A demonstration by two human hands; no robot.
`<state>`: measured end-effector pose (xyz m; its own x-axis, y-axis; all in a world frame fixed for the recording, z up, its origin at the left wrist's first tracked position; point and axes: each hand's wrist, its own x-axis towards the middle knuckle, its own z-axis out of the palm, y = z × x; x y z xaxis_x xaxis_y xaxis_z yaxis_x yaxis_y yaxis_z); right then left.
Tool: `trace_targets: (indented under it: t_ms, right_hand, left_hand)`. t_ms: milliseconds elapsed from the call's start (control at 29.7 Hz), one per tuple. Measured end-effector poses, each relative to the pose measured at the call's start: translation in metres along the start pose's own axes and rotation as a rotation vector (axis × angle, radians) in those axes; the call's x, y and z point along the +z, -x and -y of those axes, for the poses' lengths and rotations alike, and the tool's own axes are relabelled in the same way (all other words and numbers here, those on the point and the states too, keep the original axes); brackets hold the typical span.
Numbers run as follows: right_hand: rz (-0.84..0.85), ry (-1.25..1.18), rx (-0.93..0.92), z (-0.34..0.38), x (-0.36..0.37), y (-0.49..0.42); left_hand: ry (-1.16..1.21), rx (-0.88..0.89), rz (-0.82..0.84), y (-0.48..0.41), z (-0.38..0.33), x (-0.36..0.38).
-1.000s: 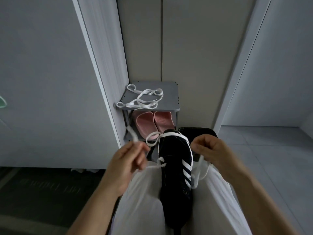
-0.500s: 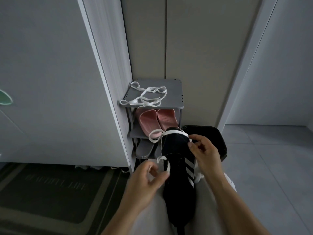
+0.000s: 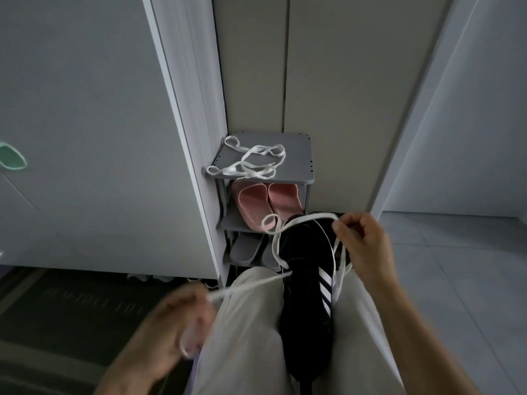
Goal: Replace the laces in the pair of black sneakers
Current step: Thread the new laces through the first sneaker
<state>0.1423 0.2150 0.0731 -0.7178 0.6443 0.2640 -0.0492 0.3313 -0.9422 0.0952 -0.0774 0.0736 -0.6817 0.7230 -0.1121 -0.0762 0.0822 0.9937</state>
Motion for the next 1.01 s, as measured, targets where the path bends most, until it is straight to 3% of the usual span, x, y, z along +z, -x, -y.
trace_targets:
  t_ms: [34, 67, 101, 168, 269, 437, 571, 639, 706, 773, 874, 1008]
  right_hand:
    - [0.008, -0.052, 0.019, 0.003, -0.002, -0.001]
    - [0.024, -0.073, 0.027, 0.005, -0.004, -0.003]
    - [0.046, -0.061, 0.026, 0.008, -0.004, -0.004]
    - [0.084, -0.019, 0.031, 0.010, -0.001, -0.006]
    - [0.118, -0.048, 0.063, 0.012, 0.004, -0.006]
    - [0.104, -0.033, 0.034, 0.017, 0.001, -0.007]
    - [0.078, -0.012, 0.029, 0.017, -0.006, -0.011]
    - [0.095, -0.020, 0.045, 0.016, -0.004, -0.011]
    - [0.115, -0.038, 0.064, 0.015, 0.001, -0.010]
    - [0.128, -0.039, 0.072, 0.014, 0.006, -0.008]
    - [0.142, -0.029, 0.081, 0.013, 0.011, -0.005]
    - [0.148, -0.026, 0.086, 0.014, 0.012, -0.004]
  left_hand:
    - [-0.199, -0.056, -0.188, -0.005, 0.013, -0.017]
    - [-0.423, -0.142, -0.276, -0.012, 0.023, -0.028]
    - [-0.576, -0.219, -0.323, -0.019, 0.028, -0.032]
    - [-0.709, -0.150, -0.327, -0.036, 0.032, -0.018]
    - [-0.616, 0.027, -0.233, -0.063, 0.024, 0.033]
    - [-0.730, 0.295, -0.140, -0.084, 0.018, 0.077]
    - [-0.264, 0.314, 0.177, -0.047, 0.006, 0.058]
    - [-0.022, 0.250, 0.036, -0.036, 0.007, 0.038]
    - [-0.248, 0.096, -0.221, -0.041, 0.020, 0.017]
    - [-0.604, -0.071, -0.270, -0.050, 0.031, 0.008]
    - [-0.583, 0.042, -0.258, -0.068, 0.031, 0.028]
    - [-0.845, 0.253, -0.250, -0.084, 0.020, 0.072]
